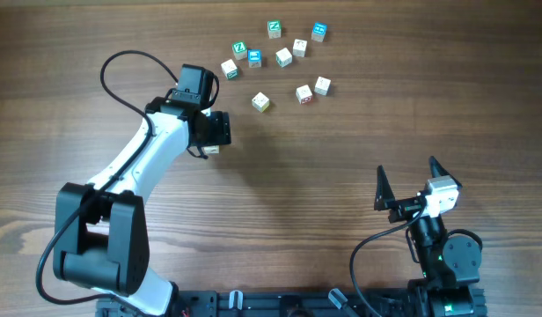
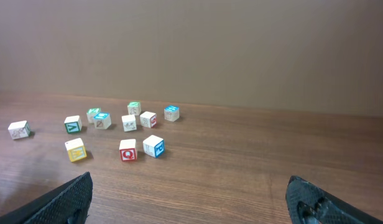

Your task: Form a tower

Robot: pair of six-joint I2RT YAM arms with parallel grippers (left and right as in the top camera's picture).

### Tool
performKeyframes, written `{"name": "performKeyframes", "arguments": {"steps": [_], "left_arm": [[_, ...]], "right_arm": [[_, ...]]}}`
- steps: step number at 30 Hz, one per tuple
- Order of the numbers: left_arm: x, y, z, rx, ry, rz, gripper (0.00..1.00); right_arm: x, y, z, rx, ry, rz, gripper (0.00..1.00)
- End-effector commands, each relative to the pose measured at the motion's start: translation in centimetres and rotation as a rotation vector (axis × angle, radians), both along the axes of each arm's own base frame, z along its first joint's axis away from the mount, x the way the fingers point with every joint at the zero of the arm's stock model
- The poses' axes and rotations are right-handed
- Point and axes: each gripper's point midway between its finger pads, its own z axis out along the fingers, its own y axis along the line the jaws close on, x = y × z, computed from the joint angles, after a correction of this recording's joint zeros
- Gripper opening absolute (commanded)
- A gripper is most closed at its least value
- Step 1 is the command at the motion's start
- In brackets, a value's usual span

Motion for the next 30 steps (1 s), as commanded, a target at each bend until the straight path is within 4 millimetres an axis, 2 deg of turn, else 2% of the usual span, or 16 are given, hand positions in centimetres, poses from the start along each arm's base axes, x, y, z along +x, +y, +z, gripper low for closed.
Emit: {"name": "performKeyframes", "arguments": {"steps": [1, 25, 30], "left_arm": [[1.0, 0.1, 1.5, 0.017, -0.051, -0.038, 0.66], [0.9, -0.2, 1.5, 0.022, -0.051, -0.094, 0.6], [0.9, -0.9, 1.6, -0.008, -0.05, -0.13, 0.61]], "right_arm": [[0.0, 0.2, 0.1, -0.013, -0.01, 0.013, 1.0], [0.0, 0.2, 0.1, -0.013, -0.009, 0.012, 1.0], [0.0, 0.2, 0.1, -0.013, -0.009, 0.012, 1.0]]}}
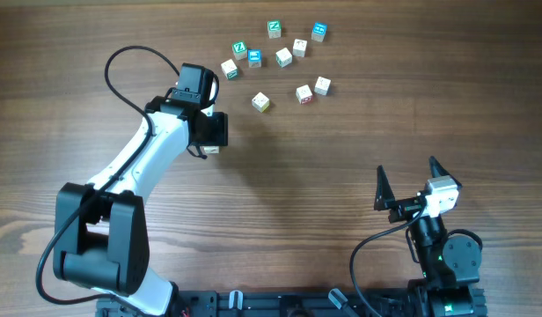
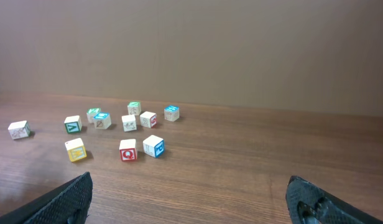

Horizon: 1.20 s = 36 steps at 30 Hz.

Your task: Form a tower

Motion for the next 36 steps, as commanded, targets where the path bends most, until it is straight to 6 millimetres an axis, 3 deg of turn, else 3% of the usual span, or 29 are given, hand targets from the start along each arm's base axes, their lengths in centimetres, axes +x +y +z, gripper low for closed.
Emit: {"name": "performKeyframes", "arguments": {"steps": [1, 6, 11, 14, 20, 24, 30, 36], "left_arm": [[0.8, -0.6, 1.5, -0.023, -0.042, -0.036, 0.61], [0.8, -0.6, 1.5, -0.023, -0.042, -0.037, 0.62], [1.3, -0.1, 1.6, 0.003, -0.066, -0.024, 0.72], [0.1, 0.4, 1.0, 0.017, -0.008, 0.022, 0.6], [0.4, 0.4, 1.2, 0.009, -0.025, 0.034, 0.6], [1.3, 0.2, 3.1, -0.017, -0.089, 0.064, 0.62], [0.3, 0.4, 3.3, -0.011, -0.062, 0.066, 0.62], [0.0, 0.5, 3.2, -0.008, -0.049, 0.066, 0.47]], "right_arm": [[0.0, 0.2, 0.1, -0.012, -0.009, 0.013, 1.0], [0.0, 0.2, 0.1, -0.013, -0.01, 0.013, 1.0], [0.0, 0.2, 0.1, -0.013, -0.009, 0.013, 1.0], [0.0, 0.2, 0.1, -0.013, -0.01, 0.013, 1.0], [0.0, 0.2, 0.1, -0.013, -0.01, 0.013, 1.0], [0.0, 0.2, 0.1, -0.013, -0.01, 0.013, 1.0], [0.0, 0.2, 0.1, -0.013, -0.01, 0.012, 1.0], [0.0, 0.2, 0.1, -0.013, -0.01, 0.012, 1.0]]}}
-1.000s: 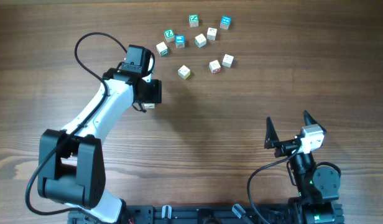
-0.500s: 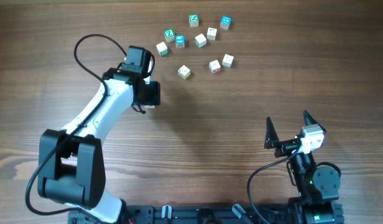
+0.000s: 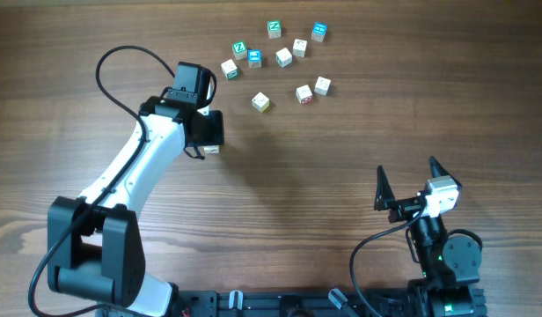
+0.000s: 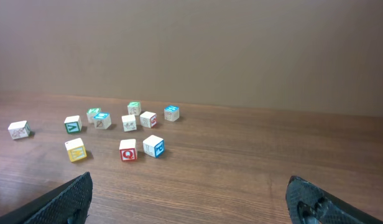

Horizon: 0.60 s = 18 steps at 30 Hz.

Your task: Form a tower

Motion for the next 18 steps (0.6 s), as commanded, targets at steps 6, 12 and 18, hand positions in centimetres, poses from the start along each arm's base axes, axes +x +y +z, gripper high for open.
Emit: {"name": "performKeyframes", "arguments": {"steps": [6, 12, 18], "left_arm": [[0.79, 0.01, 1.35, -0.001, -0.044, 0.007, 0.43], [0.91, 0.08, 1.39, 0.003, -0.049, 0.008, 0.37], [0.95, 0.39, 1.4, 0.02, -0.052, 0.013, 0.4]], "right_arm": [[-0.05, 0.19, 0.14, -0.012, -0.01, 0.013, 1.0], [-0.04, 0.18, 0.14, -0.012, -0.009, 0.012, 1.0], [-0.04, 0.18, 0.14, -0.012, -0.01, 0.012, 1.0]]}}
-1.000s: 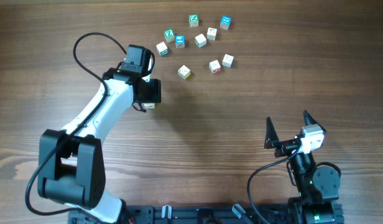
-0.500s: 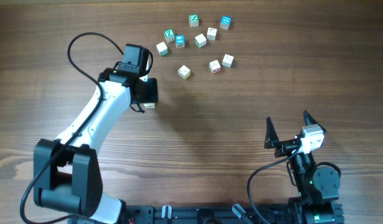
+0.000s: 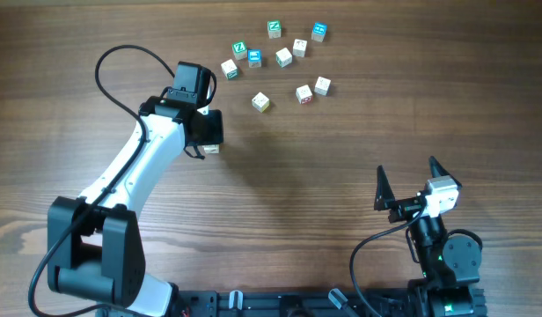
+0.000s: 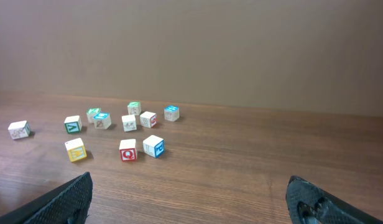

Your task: Form a tower

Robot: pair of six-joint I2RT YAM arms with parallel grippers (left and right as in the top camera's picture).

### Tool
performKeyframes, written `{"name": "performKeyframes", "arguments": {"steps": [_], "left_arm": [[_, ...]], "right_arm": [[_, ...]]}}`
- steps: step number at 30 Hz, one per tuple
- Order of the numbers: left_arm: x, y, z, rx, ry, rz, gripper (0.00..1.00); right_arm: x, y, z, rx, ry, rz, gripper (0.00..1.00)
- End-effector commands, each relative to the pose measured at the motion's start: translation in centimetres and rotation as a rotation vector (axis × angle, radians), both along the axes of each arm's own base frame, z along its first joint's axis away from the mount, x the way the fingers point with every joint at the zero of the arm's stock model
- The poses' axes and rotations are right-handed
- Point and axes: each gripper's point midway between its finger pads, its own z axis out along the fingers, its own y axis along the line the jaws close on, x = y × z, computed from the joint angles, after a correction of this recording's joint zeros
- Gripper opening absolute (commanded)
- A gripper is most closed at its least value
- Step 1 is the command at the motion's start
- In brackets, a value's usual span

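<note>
Several small letter cubes lie scattered at the far side of the wooden table [image 3: 359,132], among them a green one [image 3: 239,48], a yellow one [image 3: 260,102] and a red Q cube [image 4: 127,150]. One pale cube [image 3: 210,149] sits apart, right at the tip of my left gripper [image 3: 209,141], which points down over it. The gripper's body hides its fingers, so whether they hold the cube cannot be told. My right gripper [image 3: 408,176] rests near the front right, wide open and empty, with its fingers [image 4: 73,193] at the lower corners of the right wrist view.
The left arm [image 3: 139,176] slants from the front left across the table to the lone cube. A brown wall [image 4: 191,43] rises behind the cubes. Bare wood lies between the scattered cubes and my right gripper.
My left gripper stood over the lone pale cube left of the scattered cubes at every moment. Between 1.8 s and 0.6 s ago the arm changed posture and the gripper shifted slightly left, while the cube stayed in place. The right arm never moved.
</note>
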Motion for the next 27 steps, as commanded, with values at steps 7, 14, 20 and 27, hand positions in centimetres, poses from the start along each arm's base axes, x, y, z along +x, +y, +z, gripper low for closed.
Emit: {"name": "performKeyframes", "arguments": {"steps": [7, 14, 20, 27], "left_arm": [[0.77, 0.22, 1.34, 0.014, -0.044, -0.001, 0.41], [-0.06, 0.18, 1.01, 0.009, -0.008, -0.005, 0.39], [0.27, 0.06, 1.01, 0.004, -0.023, -0.007, 0.33], [0.41, 0.02, 1.07, 0.011, -0.03, -0.031, 0.35]], "right_arm": [[-0.04, 0.18, 0.14, -0.013, -0.009, 0.012, 1.0], [-0.04, 0.17, 0.14, -0.013, -0.009, 0.012, 1.0], [-0.04, 0.17, 0.14, -0.013, -0.009, 0.012, 1.0], [-0.04, 0.18, 0.14, -0.013, -0.01, 0.012, 1.0]]}}
